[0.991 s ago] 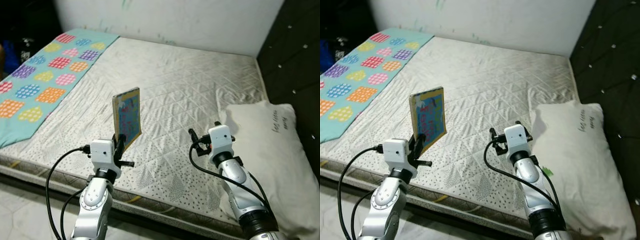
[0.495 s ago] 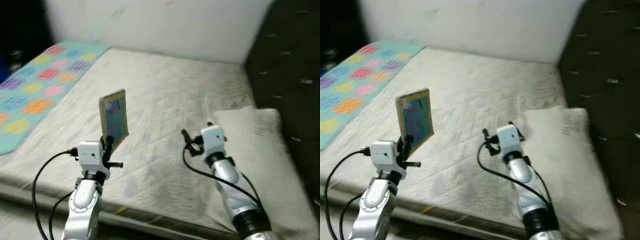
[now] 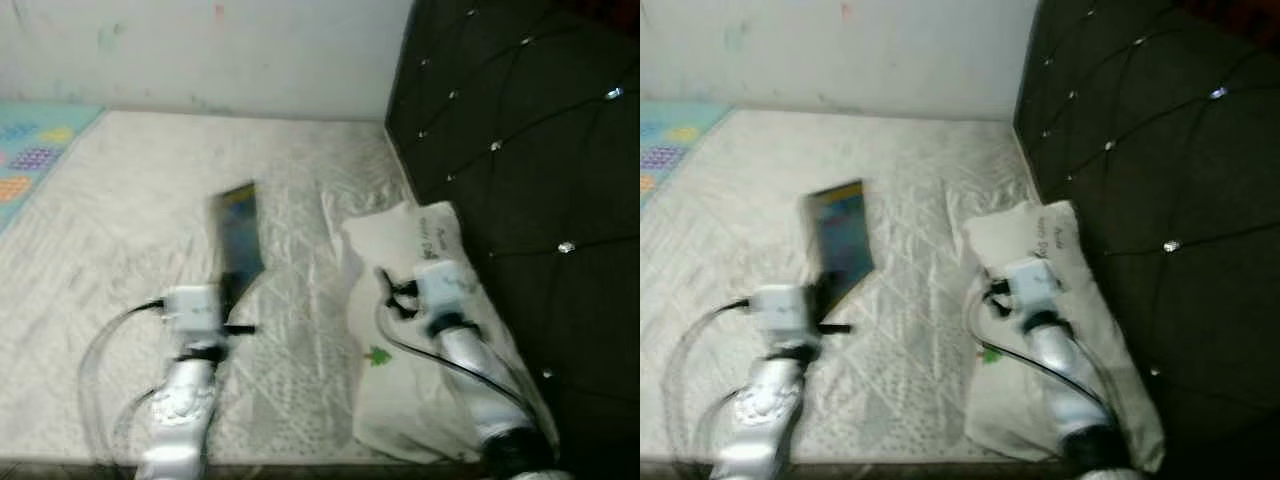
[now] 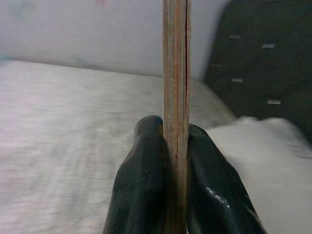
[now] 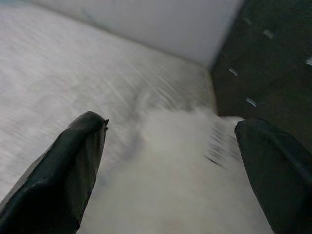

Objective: Clean up the room

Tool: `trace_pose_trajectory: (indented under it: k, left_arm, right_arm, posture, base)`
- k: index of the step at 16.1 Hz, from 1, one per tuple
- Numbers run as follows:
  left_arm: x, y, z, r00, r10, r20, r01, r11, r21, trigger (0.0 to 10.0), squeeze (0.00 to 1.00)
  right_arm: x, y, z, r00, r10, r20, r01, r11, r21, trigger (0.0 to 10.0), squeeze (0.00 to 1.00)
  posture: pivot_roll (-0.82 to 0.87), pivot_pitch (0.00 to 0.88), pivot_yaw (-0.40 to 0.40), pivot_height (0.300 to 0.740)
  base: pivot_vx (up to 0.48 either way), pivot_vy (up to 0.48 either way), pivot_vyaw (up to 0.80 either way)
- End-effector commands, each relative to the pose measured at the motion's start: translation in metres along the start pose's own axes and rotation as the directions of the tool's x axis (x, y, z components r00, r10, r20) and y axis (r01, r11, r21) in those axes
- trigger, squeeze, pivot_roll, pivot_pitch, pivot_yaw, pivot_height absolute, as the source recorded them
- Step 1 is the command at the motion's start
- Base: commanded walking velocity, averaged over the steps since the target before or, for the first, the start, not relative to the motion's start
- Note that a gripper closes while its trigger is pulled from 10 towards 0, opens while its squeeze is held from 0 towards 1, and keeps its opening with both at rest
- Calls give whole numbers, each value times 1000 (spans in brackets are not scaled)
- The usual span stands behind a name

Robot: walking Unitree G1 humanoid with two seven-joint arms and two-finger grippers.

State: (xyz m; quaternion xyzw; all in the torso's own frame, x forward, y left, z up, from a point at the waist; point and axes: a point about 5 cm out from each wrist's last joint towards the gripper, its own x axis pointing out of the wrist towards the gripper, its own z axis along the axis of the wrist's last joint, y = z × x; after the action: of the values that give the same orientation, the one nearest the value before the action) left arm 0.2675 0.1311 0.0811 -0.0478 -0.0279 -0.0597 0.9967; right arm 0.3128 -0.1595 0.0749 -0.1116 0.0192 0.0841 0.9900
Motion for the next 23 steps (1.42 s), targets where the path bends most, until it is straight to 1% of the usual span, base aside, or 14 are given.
trace_pose_trajectory:
  k: [1,4,5,9,11,12,13,15,17,18,20,21,22,23]
  left_arm:
    - [1,9,6,999,40,25,-41,999,32,10000,0]
    - [-1,10,6,998,55,24,-56,998,23,10000,0]
    - [-3,12,8,997,67,24,-68,997,21,10000,0]
    - [-21,25,13,992,126,24,-126,992,23,10000,0]
    - [-38,39,22,984,174,24,-174,985,2,10000,0]
    - [-43,43,24,983,183,19,-183,983,2,10000,0]
    - [-48,47,26,981,192,10,-192,981,17,10000,0]
    - [-50,52,27,978,206,5,-206,978,30,10000,0]
    - [-56,62,29,970,242,1,-242,969,47,10000,0]
    - [-64,67,30,967,255,-9,-254,965,58,10000,0]
    - [-82,66,30,970,241,-37,-238,968,78,10000,0]
    - [-87,63,30,974,220,-48,-216,973,78,10000,0]
    - [-87,56,32,982,182,-51,-177,981,77,10000,0]
    - [-85,51,31,986,155,-54,-151,985,81,10000,0]
  right_arm:
    - [4,8,8,999,22,32,-23,1000,8,10000,0]
    - [3,9,7,999,29,27,-29,1000,6,10000,0]
    - [1,8,6,999,29,23,-29,1000,5,10000,0]
    - [-12,1,-3,1000,29,-6,-29,1000,-3,10000,0]
    - [-17,-11,1,1000,5,-4,-5,1000,0,10000,0]
    - [-19,-17,2,1000,-9,-9,9,1000,3,10000,0]
    - [-23,-22,3,1000,-10,-15,11,1000,5,10000,0]
    - [-29,-25,6,1000,0,-14,0,1000,6,10000,0]
    - [-37,-30,5,1000,2,-26,-2,1000,8,10000,0]
    - [-46,-34,4,999,9,-39,-9,1000,4,10000,0]
    - [-64,-47,3,998,14,-61,-16,1000,-21,10000,0]
    - [-68,-51,6,998,14,-57,-16,999,-37,10000,0]
    - [-68,-51,8,998,19,-52,-22,999,-49,10000,0]
    - [-64,-47,11,998,33,-49,-35,998,-42,10000,0]
  posture:
    - [65,25,-49,740]
    - [68,42,-53,740]
    - [71,70,-57,740]
    - [79,118,-63,740]
    - [80,153,-68,740]
    - [82,162,-71,740]
    - [79,198,-84,740]
    - [74,211,-100,740]
    - [73,211,-108,740]
    - [78,209,-108,740]
    - [85,212,-108,740]
    - [85,212,-111,740]
    - [86,206,-111,740]
    - [87,201,-110,740]
  base:
    - [0,0,0]
    - [0,0,0]
    - [0,0,0]
    - [0,0,0]
    - [0,0,0]
    - [0,0,0]
    - [0,0,0]
    - [0,0,0]
    - [0,0,0]
    - [0,0,0]
    - [0,0,0]
    - [0,0,0]
    - [0,0,0]
    - [0,0,0]
